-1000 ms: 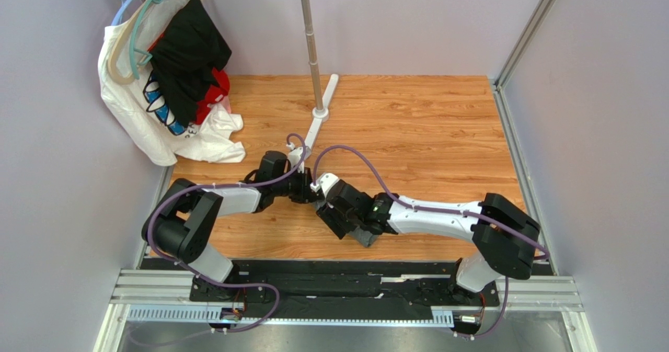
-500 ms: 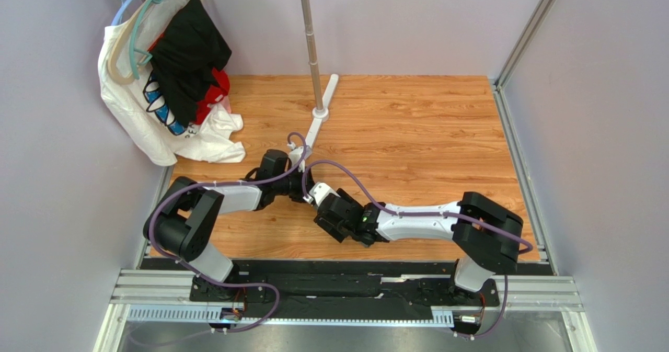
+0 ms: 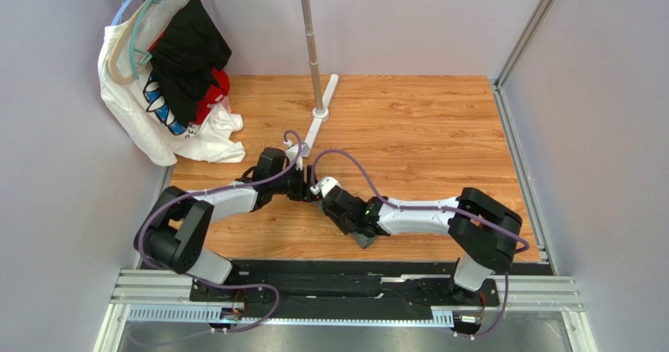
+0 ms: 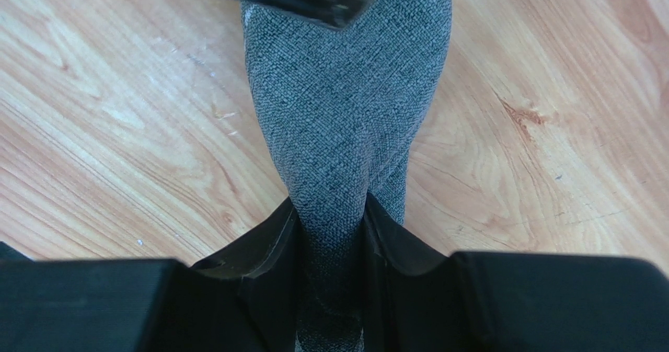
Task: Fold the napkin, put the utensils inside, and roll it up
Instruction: Roll the napkin with the utensil
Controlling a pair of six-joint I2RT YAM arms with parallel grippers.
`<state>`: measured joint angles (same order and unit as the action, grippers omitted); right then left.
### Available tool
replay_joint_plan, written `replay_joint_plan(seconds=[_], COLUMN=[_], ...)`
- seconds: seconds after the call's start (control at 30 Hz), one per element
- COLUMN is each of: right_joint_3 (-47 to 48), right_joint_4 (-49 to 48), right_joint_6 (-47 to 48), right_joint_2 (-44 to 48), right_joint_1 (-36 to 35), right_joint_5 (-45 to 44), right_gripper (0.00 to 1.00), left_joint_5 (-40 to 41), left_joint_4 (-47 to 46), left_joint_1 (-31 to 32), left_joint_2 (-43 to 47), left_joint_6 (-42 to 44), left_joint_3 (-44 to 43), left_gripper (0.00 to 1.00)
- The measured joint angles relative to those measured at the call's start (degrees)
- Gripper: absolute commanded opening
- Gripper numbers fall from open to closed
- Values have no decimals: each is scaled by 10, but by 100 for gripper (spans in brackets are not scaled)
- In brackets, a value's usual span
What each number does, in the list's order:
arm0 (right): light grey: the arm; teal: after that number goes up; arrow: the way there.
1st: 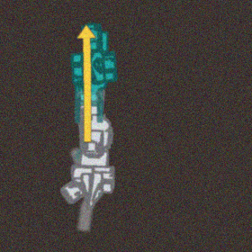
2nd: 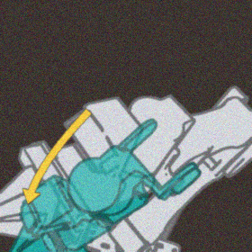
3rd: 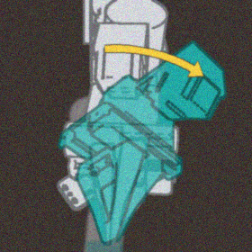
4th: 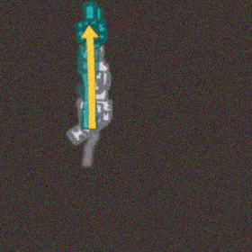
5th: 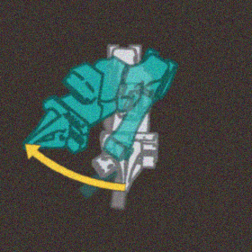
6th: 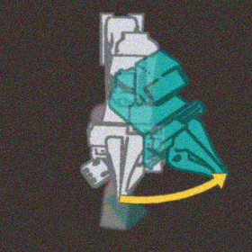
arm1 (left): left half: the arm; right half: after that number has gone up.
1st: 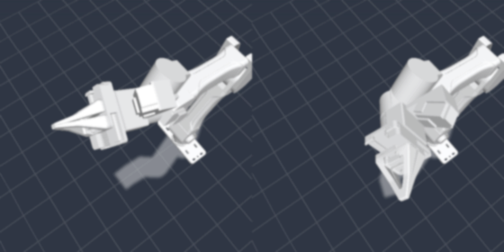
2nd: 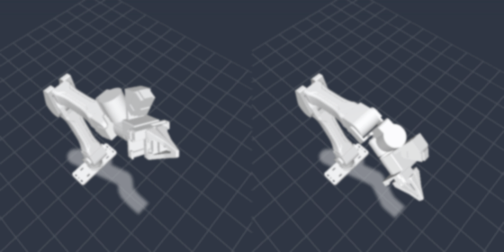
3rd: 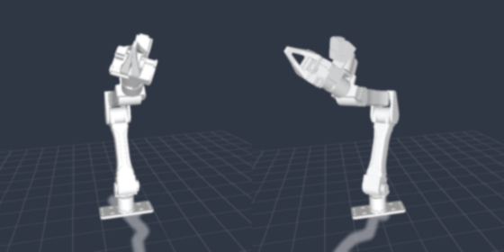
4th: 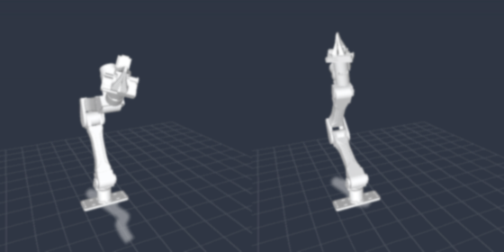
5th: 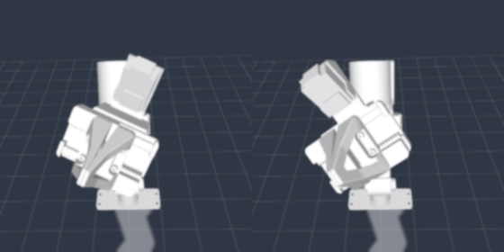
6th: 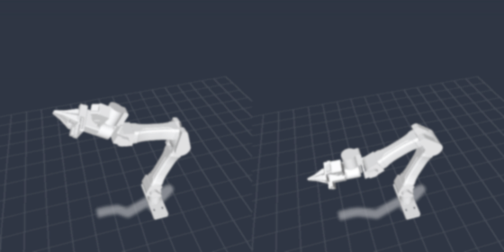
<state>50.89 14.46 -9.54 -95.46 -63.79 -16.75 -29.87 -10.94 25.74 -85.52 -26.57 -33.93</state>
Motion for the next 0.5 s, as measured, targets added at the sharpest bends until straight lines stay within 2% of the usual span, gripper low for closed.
replay_joint_plan(seconds=[0.27, 0.5], right_joint_3=[-37, -68], right_joint_4=[-34, -63], right_joint_6=[-54, -93], right_joint_2=[36, 56], right_joint_1=[97, 163], right_joint_5=[121, 203], right_gripper=[27, 27], left_joint_5=[58, 94], left_joint_4=[47, 141], left_joint_1=[0, -5], left_joint_2=[138, 251], left_joint_6=[-23, -32], left_joint_3=[8, 8], left_gripper=[76, 79])
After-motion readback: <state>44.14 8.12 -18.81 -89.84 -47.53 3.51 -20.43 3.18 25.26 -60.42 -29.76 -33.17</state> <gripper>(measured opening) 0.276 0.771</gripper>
